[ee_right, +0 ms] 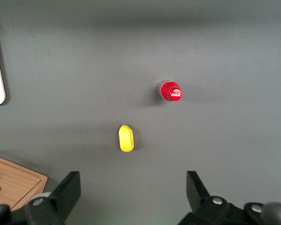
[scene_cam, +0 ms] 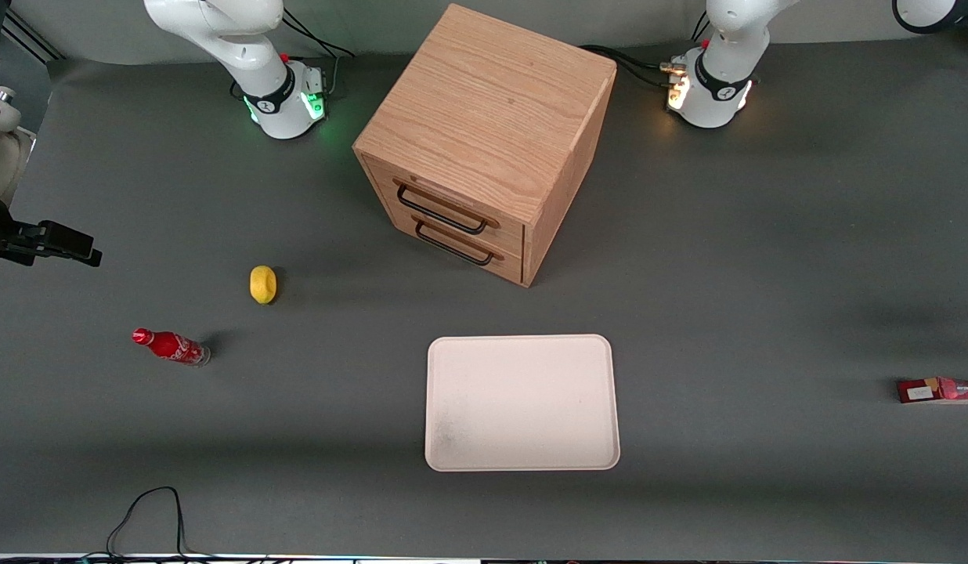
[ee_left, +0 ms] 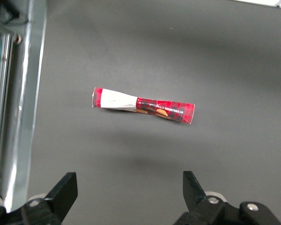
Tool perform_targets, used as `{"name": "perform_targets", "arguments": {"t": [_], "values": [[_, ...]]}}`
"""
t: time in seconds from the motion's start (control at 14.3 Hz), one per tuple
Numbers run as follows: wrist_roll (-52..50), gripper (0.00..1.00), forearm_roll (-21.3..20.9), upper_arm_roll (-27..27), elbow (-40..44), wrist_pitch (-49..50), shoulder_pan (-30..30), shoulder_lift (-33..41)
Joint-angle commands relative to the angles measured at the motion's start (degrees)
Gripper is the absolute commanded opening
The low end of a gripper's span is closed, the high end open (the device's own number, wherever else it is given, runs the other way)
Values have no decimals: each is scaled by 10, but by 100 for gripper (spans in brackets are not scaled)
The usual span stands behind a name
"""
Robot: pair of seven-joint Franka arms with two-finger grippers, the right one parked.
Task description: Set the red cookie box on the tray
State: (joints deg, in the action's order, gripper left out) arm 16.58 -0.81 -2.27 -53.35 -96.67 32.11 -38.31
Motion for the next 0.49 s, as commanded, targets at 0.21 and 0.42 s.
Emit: {"name": "perform_targets", "arguments": {"t": [0.21, 0.42], "values": [[-291, 100, -1, -2, 6, 3, 3, -7], [-461, 100, -2, -2, 3, 5, 6, -7]]}}
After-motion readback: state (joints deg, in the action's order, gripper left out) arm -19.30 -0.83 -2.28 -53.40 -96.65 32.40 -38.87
